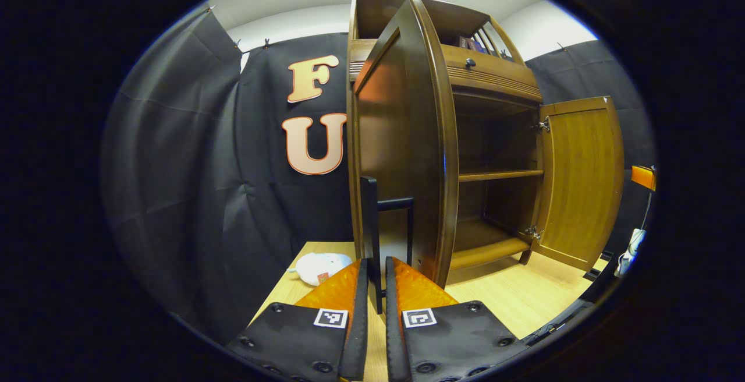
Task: Open the right door of the double-door shoe cabinet with the right hand, and open the left door with the left hand.
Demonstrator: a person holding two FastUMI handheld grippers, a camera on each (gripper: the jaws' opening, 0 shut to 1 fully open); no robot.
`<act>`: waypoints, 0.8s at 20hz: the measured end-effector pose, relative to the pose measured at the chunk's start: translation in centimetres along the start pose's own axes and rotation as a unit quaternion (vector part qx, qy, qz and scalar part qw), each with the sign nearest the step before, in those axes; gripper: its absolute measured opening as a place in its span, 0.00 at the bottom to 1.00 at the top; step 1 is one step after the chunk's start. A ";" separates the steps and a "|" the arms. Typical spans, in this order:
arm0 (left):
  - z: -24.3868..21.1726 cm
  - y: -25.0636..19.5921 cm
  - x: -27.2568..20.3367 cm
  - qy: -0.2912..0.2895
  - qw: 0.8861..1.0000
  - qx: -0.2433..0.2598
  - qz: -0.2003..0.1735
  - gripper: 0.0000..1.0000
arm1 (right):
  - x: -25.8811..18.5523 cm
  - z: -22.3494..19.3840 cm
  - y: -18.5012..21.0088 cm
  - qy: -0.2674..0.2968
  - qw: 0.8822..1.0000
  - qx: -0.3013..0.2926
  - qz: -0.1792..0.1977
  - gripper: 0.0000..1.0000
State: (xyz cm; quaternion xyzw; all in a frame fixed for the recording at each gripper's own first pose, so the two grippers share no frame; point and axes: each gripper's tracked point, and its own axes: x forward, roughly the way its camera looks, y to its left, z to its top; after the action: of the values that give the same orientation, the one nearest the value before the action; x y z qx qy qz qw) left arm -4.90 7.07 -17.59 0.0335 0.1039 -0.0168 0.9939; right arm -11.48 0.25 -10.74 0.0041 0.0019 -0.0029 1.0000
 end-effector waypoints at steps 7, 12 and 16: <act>0.1 2.2 -0.2 -0.002 1.000 -0.006 -0.006 0.20 | 1.0 -0.5 3.0 0.003 1.000 -0.004 0.021 0.98; 0.1 3.5 -0.3 -0.004 1.000 0.003 -0.007 0.17 | 1.7 -0.9 4.7 0.007 0.999 -0.003 0.032 0.92; 0.3 4.5 -0.3 -0.007 1.000 -0.016 -0.009 0.14 | 2.3 -1.2 6.1 0.009 0.999 0.002 0.041 0.92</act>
State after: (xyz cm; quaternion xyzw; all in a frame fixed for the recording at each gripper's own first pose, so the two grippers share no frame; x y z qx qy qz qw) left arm -4.92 11.53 -16.99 0.0162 0.0975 -0.0243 0.9948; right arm -9.11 6.33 -11.89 0.0065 0.0104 0.0379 0.9992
